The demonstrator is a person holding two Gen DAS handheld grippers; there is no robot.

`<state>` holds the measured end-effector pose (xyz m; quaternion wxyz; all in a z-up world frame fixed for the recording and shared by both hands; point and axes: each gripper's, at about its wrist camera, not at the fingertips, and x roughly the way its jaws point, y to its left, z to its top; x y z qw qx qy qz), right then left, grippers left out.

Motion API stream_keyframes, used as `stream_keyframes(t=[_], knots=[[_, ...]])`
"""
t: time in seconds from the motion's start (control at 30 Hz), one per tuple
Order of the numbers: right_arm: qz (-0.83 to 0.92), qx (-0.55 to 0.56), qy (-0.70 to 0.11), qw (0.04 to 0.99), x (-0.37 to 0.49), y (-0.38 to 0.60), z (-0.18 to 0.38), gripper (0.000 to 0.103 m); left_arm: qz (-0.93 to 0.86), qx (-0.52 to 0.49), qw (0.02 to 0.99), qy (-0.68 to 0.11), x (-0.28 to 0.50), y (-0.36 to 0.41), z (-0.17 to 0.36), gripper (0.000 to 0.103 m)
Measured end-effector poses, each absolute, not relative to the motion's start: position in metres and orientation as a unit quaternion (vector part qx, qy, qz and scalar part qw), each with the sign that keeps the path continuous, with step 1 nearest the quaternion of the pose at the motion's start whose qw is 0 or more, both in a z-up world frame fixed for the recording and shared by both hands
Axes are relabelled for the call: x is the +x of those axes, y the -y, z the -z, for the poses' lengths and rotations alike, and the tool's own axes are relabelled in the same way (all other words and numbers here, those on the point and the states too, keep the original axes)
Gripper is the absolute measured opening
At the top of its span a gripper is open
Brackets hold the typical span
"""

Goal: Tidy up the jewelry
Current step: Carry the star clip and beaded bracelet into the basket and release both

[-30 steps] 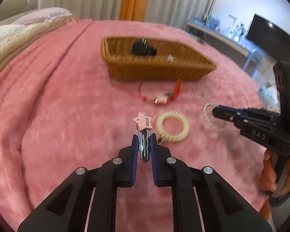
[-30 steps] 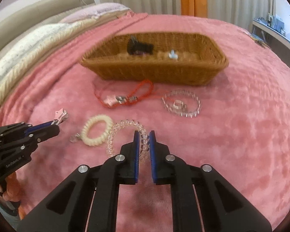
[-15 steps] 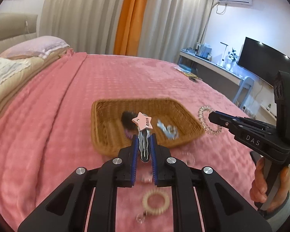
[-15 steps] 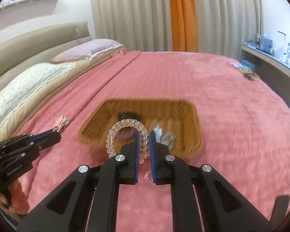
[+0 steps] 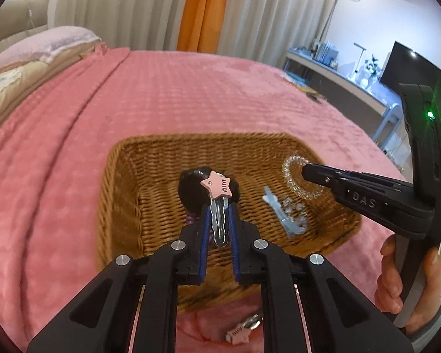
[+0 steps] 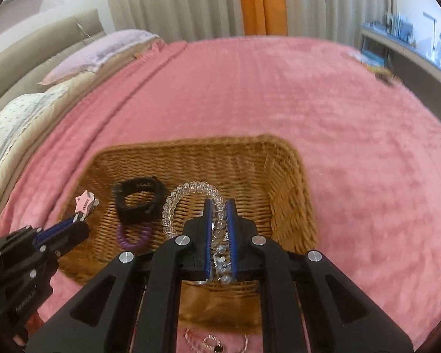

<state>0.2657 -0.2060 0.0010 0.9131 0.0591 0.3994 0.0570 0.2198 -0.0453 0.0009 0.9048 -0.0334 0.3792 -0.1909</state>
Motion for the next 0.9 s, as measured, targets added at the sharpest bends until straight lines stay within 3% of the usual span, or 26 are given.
stream_keyframes(t=[0.37, 0.4, 0.43, 0.47, 0.5, 0.53, 0.9], knots=[[-0.058, 0.066, -0.434, 0.897, 0.267, 0.208, 0.022, 0.009, 0.195, -0.032, 0.897, -0.396, 0.223, 0.047, 0.012, 0.013], [-0.059, 0.074, -0.434, 0.896, 0.264, 0.211, 0.022, 0.012, 0.194, -0.031, 0.898, -0.395, 0.22, 0.047, 0.01, 0.015], [-0.059, 0.077, -0.433, 0.896, 0.262, 0.212, 0.021, 0.014, 0.193, -0.029, 0.898, -0.393, 0.217, 0.046, 0.007, 0.024], [-0.058, 0.082, -0.43, 0.897, 0.258, 0.215, 0.019, 0.025, 0.193, -0.029, 0.9, -0.391, 0.214, 0.045, 0.004, 0.036], [-0.056, 0.083, -0.424, 0.9, 0.252, 0.217, 0.014, 0.04, 0.193, -0.031, 0.901, -0.386, 0.209, 0.043, 0.0, 0.042], [-0.055, 0.084, -0.414, 0.905, 0.244, 0.218, 0.009, 0.045, 0.195, -0.033, 0.905, -0.378, 0.203, 0.041, -0.005, 0.045], [-0.083, 0.07, -0.328, 0.938, 0.148, 0.218, -0.06, 0.046, 0.21, -0.039, 0.928, -0.307, 0.112, 0.016, -0.068, 0.055]])
